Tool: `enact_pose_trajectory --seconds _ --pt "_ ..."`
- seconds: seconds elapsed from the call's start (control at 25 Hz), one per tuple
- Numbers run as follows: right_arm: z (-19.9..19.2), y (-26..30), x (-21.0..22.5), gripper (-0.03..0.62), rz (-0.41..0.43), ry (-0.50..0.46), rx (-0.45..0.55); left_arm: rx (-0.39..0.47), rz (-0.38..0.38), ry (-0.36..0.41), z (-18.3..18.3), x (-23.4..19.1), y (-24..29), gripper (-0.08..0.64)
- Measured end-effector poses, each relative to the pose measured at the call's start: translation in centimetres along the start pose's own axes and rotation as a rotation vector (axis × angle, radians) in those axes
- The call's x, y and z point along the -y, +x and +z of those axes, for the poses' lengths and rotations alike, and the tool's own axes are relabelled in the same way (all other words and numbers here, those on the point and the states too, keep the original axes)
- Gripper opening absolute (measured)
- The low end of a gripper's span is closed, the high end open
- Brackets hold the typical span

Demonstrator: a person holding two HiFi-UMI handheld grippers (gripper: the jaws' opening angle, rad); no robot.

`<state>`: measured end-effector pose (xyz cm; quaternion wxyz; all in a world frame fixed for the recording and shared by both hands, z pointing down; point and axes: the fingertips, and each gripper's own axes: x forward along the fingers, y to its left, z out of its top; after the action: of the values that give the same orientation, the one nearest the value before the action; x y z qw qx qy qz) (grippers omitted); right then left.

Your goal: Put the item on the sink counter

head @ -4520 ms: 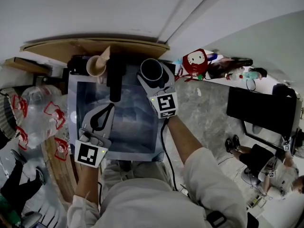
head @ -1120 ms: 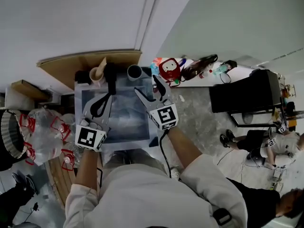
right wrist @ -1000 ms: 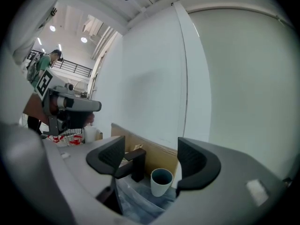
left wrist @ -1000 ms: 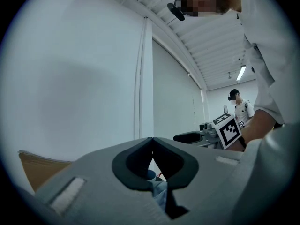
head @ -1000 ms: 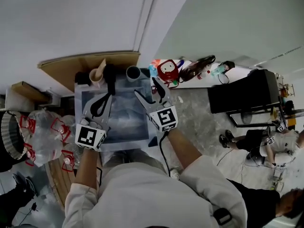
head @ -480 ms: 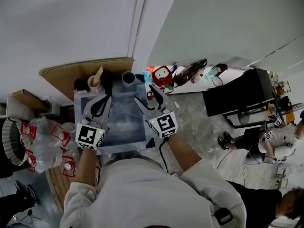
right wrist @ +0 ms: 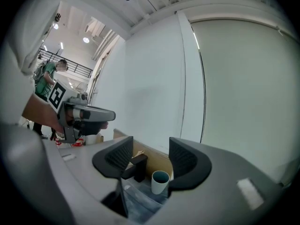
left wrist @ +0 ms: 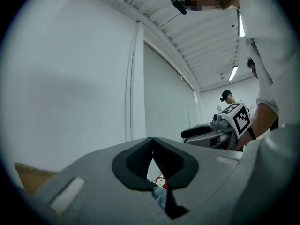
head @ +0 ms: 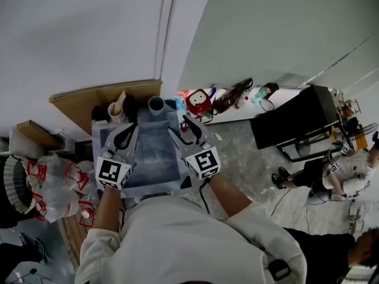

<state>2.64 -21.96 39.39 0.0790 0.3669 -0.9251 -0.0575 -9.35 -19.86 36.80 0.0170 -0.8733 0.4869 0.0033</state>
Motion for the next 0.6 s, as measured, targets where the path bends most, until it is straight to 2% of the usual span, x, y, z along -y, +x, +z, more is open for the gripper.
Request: enact_pose_trajectory --seconds 0.28,0.52,0.6 --pt "0.2 -1.4 0.3 0.169 -0.017 0.001 -0.005 -0.004 -0.018 0.006 0.2 0.7 0.3 0.002" --pt "0.6 -2.4 1.0 0.028 -0.045 -0.003 0.003 -0.005 -0.023 0.008 0.3 1.1 0.5 0.003" --pt "0.6 -2.7 1.0 0.002 -0.051 -0.005 0.004 -0.007 -0.025 0.009 0.3 1.3 0.4 0.002"
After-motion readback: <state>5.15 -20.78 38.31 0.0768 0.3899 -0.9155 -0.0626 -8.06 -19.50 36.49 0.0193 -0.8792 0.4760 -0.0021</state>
